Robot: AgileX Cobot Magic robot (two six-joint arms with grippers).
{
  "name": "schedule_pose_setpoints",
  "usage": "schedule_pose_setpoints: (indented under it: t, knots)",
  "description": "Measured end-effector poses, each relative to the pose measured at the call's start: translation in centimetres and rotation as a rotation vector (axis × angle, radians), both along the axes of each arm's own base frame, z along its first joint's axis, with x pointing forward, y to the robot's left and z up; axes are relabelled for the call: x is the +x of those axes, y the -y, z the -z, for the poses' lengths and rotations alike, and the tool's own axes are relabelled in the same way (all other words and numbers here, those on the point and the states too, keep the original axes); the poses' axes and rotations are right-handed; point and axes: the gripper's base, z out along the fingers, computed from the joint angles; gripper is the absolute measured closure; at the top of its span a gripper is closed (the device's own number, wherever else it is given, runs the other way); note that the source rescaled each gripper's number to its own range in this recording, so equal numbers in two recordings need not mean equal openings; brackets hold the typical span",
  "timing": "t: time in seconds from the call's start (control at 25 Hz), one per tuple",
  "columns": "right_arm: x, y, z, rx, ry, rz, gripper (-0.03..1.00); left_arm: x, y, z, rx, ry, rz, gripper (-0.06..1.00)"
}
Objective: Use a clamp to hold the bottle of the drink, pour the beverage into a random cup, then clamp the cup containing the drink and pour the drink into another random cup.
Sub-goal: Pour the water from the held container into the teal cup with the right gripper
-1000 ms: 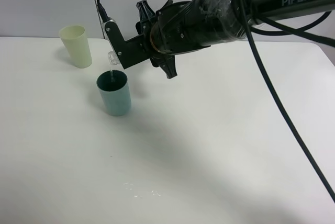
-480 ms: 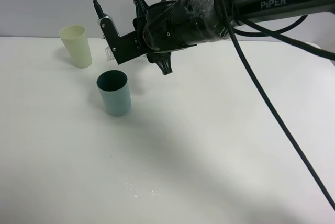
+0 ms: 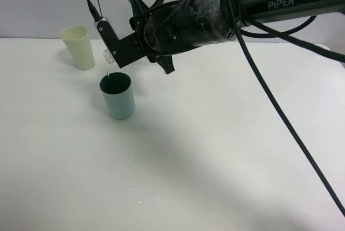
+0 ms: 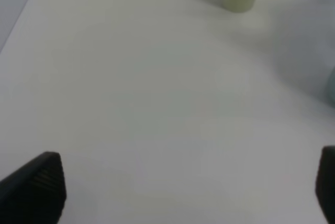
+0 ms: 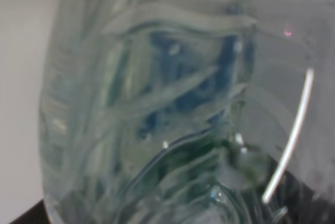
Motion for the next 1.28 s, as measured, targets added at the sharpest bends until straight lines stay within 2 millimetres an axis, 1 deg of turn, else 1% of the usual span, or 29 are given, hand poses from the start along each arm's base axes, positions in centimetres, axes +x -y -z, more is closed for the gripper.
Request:
schedule_pose_setpoints:
  t: [0.36, 1.28]
  knots:
    - [0.03, -0.01, -0.05, -0.048, 0.024, -0.033, 0.97, 0.0, 0.0, 0.0, 0.0, 0.0, 0.0, 0.05]
    - [0.03, -0.01, -0.05, -0.05, 0.025, -0.035, 0.97, 0.0, 0.0, 0.0, 0.0, 0.0, 0.0, 0.05]
